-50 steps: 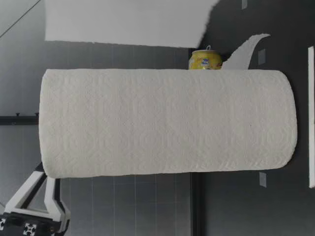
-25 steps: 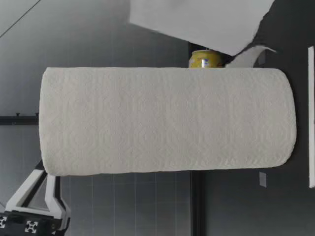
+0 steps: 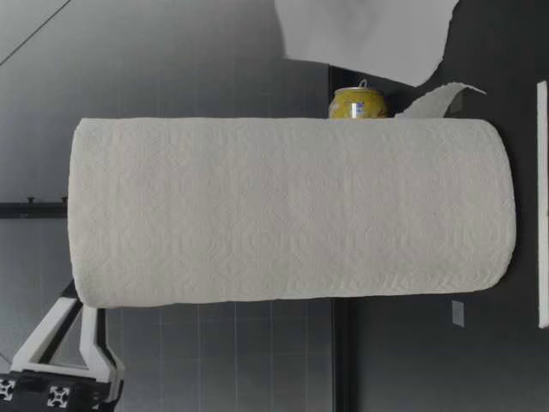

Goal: Pick up a piece of paper towel and place it on the spilled liquid.

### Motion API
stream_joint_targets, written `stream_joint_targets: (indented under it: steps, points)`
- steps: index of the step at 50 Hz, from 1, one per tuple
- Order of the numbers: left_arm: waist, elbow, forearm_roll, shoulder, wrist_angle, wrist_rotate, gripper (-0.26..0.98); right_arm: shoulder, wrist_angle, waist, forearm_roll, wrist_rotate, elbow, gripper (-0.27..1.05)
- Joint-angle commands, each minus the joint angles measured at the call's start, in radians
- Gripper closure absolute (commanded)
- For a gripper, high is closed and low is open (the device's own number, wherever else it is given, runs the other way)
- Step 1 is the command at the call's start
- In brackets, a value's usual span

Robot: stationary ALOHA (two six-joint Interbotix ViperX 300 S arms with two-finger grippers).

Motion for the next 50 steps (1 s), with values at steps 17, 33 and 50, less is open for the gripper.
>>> stream_joint_targets:
  steps: [17, 33, 50]
  points:
    - [0.008, -0.002, 0.002, -0.002, -0.002, 0.003, 0.61, 0.110, -0.066, -0.147, -0.124, 0.002, -0.132, 0.91]
    - [0.008, -0.003, 0.002, -0.003, 0.000, 0.002, 0.61, 0.235, -0.130, -0.176, -0.150, 0.002, -0.218, 0.91]
    - [0.008, -0.008, 0.002, -0.005, 0.000, -0.002, 0.61, 0.221, -0.115, -0.178, -0.149, 0.002, -0.225, 0.85]
